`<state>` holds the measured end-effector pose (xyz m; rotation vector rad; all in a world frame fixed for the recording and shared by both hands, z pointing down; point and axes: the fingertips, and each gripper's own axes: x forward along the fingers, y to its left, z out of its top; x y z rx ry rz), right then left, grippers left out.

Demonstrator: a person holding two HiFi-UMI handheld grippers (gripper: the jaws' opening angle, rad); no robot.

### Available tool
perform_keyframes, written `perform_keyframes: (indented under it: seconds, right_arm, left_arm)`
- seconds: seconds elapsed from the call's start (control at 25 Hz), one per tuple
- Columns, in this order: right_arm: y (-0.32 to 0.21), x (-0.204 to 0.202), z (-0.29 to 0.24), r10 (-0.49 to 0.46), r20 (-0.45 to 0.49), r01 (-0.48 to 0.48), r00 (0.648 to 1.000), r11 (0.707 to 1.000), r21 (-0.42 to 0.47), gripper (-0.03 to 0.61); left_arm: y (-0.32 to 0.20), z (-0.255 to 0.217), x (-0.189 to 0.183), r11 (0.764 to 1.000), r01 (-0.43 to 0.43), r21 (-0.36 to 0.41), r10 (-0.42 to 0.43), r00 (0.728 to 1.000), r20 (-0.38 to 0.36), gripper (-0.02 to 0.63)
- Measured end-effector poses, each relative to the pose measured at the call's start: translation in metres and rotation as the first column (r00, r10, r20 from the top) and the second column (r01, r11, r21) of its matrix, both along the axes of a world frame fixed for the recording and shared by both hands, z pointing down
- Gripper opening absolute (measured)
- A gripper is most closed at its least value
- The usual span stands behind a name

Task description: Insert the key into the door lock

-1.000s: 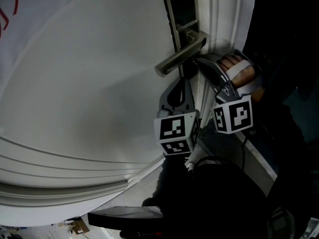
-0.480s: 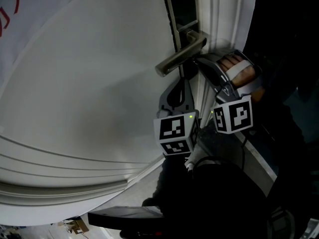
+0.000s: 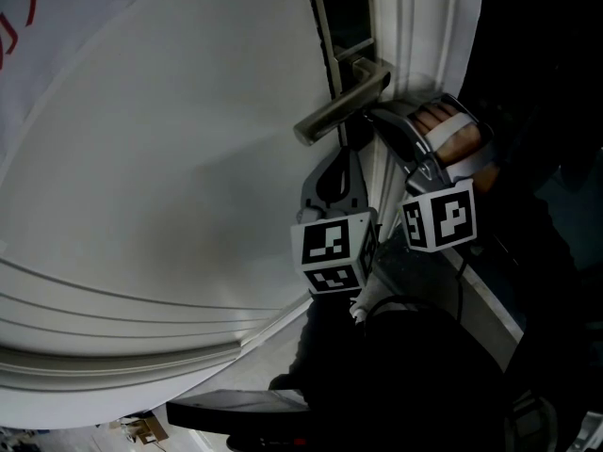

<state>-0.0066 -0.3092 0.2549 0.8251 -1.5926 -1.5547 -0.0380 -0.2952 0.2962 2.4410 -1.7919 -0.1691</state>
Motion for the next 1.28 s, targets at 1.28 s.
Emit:
perform_keyframes:
  seconds: [1.28]
  right_arm:
    - [-0.0014,0.0008,-0.0002,0.002,-0.007,-0.002,1.000,1.000,-0.003,0.014]
  left_arm:
    - [-0.0022,-0.0026,0.0043,1.000,-0.005,0.009,0.005,1.000,-0.003,0.002]
